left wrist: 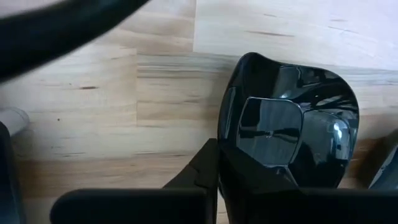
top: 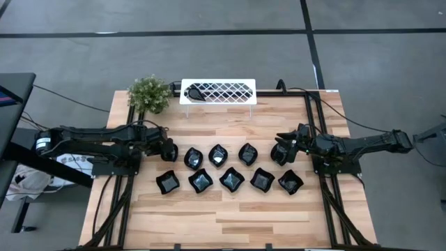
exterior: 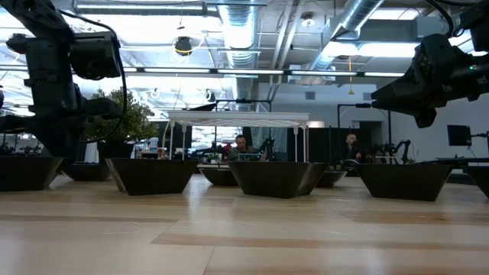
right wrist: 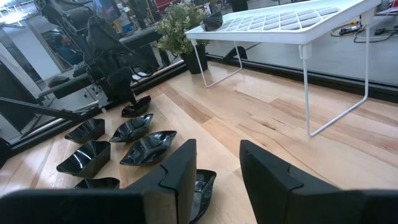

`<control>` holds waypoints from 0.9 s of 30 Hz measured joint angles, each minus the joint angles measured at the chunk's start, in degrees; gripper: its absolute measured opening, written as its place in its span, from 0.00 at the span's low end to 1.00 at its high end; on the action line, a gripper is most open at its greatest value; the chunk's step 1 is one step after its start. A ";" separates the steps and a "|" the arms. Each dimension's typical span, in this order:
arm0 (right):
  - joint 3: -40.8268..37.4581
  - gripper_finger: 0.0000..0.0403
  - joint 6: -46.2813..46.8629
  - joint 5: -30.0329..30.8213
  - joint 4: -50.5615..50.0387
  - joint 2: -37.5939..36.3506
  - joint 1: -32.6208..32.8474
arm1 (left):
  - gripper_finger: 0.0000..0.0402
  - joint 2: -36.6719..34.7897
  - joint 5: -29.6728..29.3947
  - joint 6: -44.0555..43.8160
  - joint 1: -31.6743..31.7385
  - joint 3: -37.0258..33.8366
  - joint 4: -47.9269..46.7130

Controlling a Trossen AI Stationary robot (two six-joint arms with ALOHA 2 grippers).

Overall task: Pick & Place Mini shaped plates
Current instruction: Put the leaf shaped plate on the shelf

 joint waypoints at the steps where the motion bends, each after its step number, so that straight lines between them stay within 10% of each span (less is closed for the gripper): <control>1: 0.00 0.30 0.00 0.00 -0.02 0.02 0.00 | 0.02 0.00 -0.17 0.00 0.00 0.00 0.00; 12: 0.00 0.30 0.03 0.00 0.46 0.02 0.00 | 0.01 -1.89 3.10 3.37 0.02 -0.02 -0.28; 27: -0.02 0.30 18.10 0.00 13.81 0.00 0.00 | 0.01 -22.60 6.66 4.55 0.00 0.04 5.50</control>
